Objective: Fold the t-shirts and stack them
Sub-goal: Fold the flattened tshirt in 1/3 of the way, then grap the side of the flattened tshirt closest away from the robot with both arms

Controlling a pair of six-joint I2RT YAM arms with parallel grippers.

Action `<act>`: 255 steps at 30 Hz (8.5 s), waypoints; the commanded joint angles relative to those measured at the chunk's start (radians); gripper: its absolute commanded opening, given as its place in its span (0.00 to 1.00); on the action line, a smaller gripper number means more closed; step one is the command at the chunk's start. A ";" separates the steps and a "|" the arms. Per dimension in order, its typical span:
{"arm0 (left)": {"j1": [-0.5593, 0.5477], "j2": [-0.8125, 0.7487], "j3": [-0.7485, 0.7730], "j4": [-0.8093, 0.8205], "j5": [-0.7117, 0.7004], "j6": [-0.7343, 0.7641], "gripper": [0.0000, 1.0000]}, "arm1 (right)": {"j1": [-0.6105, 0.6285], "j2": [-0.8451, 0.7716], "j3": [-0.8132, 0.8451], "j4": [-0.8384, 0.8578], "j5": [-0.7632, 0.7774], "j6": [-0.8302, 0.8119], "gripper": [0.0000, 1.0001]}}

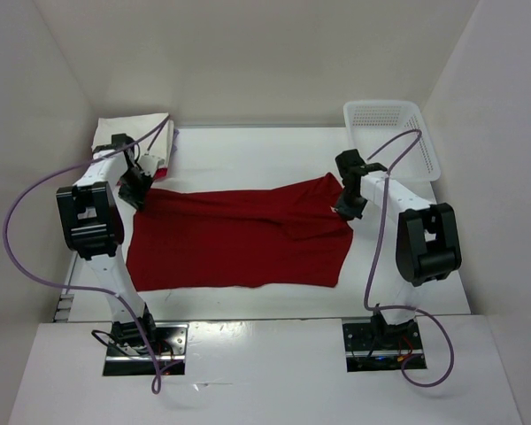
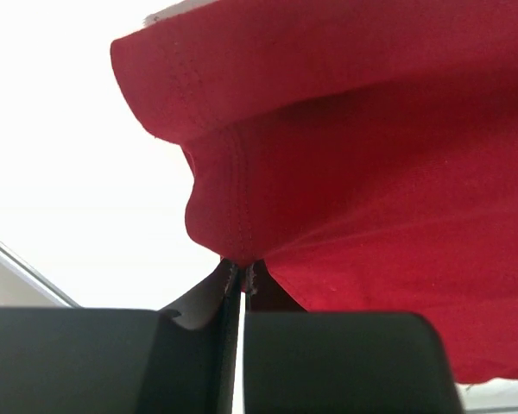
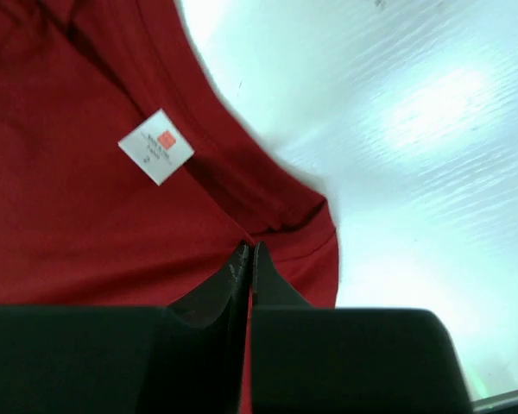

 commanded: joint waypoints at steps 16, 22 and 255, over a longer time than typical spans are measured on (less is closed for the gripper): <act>0.006 0.057 0.018 -0.110 -0.035 0.036 0.49 | -0.005 0.033 -0.014 -0.030 -0.035 -0.046 0.54; 0.006 -0.034 0.084 -0.161 -0.055 0.036 0.63 | 0.053 -0.019 0.124 -0.018 0.017 -0.080 0.37; -0.077 -0.063 -0.261 -0.127 -0.052 0.049 0.20 | 0.337 -0.037 -0.019 0.004 -0.268 0.147 0.00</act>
